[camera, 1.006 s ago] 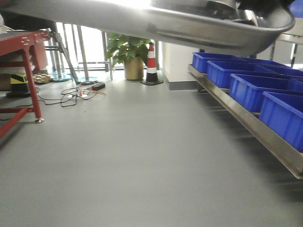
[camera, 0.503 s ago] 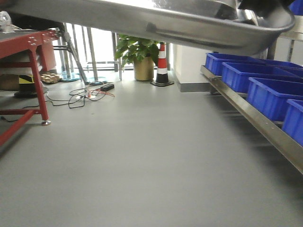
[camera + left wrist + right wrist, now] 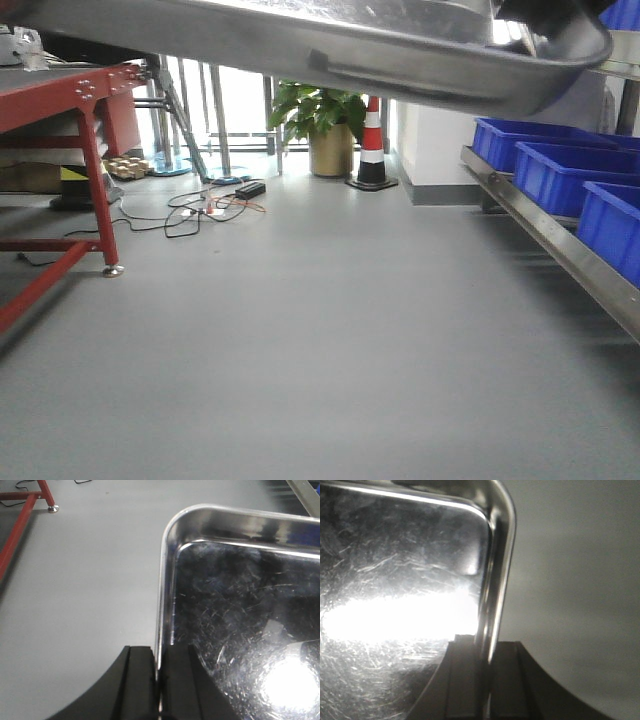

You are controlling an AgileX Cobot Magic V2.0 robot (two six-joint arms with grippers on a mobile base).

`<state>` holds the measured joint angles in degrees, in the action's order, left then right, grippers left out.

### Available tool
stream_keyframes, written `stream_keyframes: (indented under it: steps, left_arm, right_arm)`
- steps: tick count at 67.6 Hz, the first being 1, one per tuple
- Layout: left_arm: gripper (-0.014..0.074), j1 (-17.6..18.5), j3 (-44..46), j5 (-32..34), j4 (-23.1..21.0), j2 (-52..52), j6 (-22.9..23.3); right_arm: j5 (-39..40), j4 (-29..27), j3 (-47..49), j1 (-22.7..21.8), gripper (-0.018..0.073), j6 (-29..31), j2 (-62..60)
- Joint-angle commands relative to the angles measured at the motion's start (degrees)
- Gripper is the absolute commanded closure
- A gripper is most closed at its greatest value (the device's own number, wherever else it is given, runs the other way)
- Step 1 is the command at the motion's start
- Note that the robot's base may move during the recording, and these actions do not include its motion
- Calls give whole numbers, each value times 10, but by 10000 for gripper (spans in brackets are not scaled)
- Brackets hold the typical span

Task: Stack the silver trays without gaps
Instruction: 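Carry the tray in both grippers while driving across the room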

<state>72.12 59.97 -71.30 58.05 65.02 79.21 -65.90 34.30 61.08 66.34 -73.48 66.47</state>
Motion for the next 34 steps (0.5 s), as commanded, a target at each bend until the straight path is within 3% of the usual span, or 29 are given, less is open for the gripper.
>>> stream_keyframes:
  steps: [1, 34]
  left_arm:
    - [612, 6, 3, 52, 17, 1, 5]
    - [612, 6, 3, 52, 17, 1, 5]
  right_arm:
    - [90, 5, 7, 6, 574, 10, -3]
    - [90, 5, 7, 6, 574, 10, -3]
